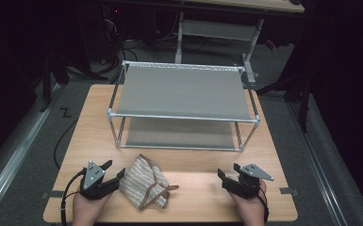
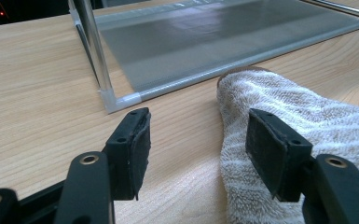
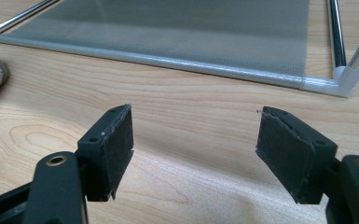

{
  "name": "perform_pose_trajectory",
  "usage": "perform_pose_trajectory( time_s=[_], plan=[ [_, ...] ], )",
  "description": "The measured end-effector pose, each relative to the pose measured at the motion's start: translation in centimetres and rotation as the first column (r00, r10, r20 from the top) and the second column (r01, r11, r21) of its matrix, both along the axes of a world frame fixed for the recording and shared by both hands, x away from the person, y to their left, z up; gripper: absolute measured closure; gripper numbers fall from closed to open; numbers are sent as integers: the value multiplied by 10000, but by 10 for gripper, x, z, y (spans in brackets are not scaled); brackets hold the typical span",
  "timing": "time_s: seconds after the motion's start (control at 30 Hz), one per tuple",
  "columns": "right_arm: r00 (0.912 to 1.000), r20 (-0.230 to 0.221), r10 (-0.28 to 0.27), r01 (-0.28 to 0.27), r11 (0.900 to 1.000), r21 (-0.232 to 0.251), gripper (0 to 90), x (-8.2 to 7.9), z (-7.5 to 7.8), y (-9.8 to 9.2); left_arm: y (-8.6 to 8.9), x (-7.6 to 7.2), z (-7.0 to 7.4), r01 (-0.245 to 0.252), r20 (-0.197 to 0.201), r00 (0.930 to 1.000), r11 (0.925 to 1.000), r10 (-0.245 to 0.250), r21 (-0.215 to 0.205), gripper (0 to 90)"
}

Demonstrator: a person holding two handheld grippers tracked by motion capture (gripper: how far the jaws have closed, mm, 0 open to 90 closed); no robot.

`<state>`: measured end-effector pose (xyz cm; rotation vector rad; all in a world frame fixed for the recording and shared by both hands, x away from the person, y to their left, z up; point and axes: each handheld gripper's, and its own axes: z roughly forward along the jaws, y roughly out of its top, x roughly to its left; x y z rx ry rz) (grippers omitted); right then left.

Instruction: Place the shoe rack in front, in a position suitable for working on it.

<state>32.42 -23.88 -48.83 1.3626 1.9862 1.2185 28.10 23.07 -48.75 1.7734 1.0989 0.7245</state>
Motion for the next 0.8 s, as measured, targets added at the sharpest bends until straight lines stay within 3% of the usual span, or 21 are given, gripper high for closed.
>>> perform_pose_trajectory(
  time_s=[0.5, 0.8],
  plan=[
    [10000, -68, -25, 25, 10000, 0, 275, 1, -1, 0, -2, -1, 1, 72, -50, 10000, 9999, -72, -73, 405],
    [9999, 81, 110, -109, 9999, -99, 279, -2, 1, 5, -8, -9, 9, 529, -22, 9986, 9960, -532, -724, 414]
  ],
)
